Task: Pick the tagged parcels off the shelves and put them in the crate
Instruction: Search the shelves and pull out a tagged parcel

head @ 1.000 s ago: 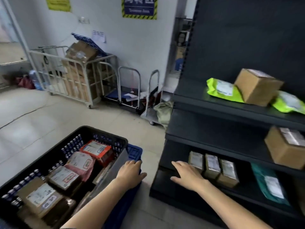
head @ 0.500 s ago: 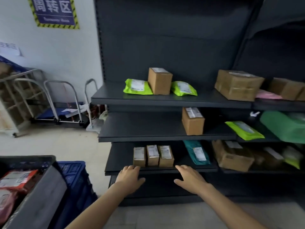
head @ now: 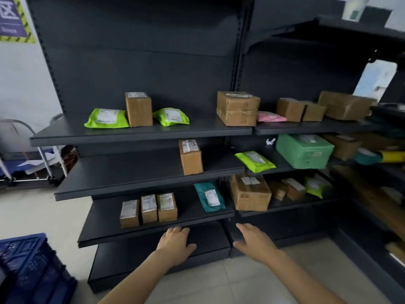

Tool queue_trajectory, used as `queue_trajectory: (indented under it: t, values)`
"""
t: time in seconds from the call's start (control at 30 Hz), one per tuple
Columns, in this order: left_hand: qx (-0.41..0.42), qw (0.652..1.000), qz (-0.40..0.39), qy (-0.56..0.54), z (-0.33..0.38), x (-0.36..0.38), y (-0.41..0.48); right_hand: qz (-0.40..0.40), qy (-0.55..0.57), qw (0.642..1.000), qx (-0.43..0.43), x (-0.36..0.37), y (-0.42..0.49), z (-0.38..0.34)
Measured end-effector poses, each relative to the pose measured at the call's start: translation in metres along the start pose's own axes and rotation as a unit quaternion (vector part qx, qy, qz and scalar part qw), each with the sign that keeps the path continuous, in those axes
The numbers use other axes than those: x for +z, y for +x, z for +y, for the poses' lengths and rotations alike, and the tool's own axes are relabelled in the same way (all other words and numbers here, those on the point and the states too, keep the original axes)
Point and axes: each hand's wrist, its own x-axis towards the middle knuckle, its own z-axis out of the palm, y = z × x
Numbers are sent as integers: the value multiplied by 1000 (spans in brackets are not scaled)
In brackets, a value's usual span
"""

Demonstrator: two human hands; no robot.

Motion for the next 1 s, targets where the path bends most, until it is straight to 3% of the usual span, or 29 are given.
queue_trajectory:
  t: [0.5, 1.0]
  values:
    - [100, 995, -6, 3, 133, 17, 114, 42, 25, 997, 65, -34, 32, 132]
    - [78, 995, -51, -38, 195, 32, 277, -24, 32, 996, 75, -49, 177, 241]
